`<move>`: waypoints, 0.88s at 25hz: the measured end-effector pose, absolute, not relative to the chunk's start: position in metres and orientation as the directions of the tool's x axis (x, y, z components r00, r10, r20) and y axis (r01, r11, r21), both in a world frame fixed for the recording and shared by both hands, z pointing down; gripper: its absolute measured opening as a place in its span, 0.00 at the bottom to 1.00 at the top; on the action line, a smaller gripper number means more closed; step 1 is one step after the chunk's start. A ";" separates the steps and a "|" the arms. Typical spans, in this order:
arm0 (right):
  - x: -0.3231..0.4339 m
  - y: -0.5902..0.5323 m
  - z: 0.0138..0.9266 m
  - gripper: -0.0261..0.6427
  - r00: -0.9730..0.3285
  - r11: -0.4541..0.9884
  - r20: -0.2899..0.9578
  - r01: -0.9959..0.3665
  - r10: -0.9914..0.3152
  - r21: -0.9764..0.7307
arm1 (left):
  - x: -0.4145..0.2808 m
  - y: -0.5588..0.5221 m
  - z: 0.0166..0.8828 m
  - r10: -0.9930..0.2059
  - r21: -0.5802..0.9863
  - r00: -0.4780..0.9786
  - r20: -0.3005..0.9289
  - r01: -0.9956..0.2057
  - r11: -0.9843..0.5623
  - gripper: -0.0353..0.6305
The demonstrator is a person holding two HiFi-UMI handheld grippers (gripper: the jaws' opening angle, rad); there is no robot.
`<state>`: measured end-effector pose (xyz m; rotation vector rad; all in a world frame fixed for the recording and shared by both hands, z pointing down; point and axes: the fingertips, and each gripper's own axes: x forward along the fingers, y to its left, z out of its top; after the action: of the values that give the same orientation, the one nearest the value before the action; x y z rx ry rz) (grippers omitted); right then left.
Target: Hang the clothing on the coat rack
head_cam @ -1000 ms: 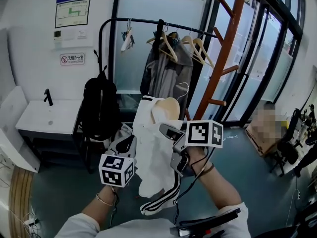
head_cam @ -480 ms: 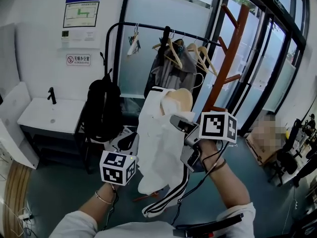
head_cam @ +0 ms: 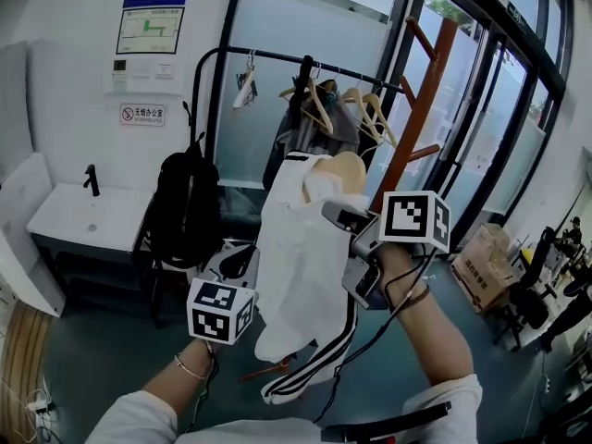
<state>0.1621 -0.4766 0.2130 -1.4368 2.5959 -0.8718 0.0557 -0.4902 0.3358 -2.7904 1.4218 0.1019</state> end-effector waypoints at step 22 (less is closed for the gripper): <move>0.187 -0.467 0.138 0.09 -0.512 0.395 0.240 -0.826 -0.825 -0.403 | 0.068 -0.476 0.300 -0.798 -0.009 0.589 -0.130 -0.805 -0.593 0.07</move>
<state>0.1871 -0.4672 0.1385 -1.5530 2.6241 -0.7597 0.0684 -0.4756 0.3002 -2.7402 1.3840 0.1725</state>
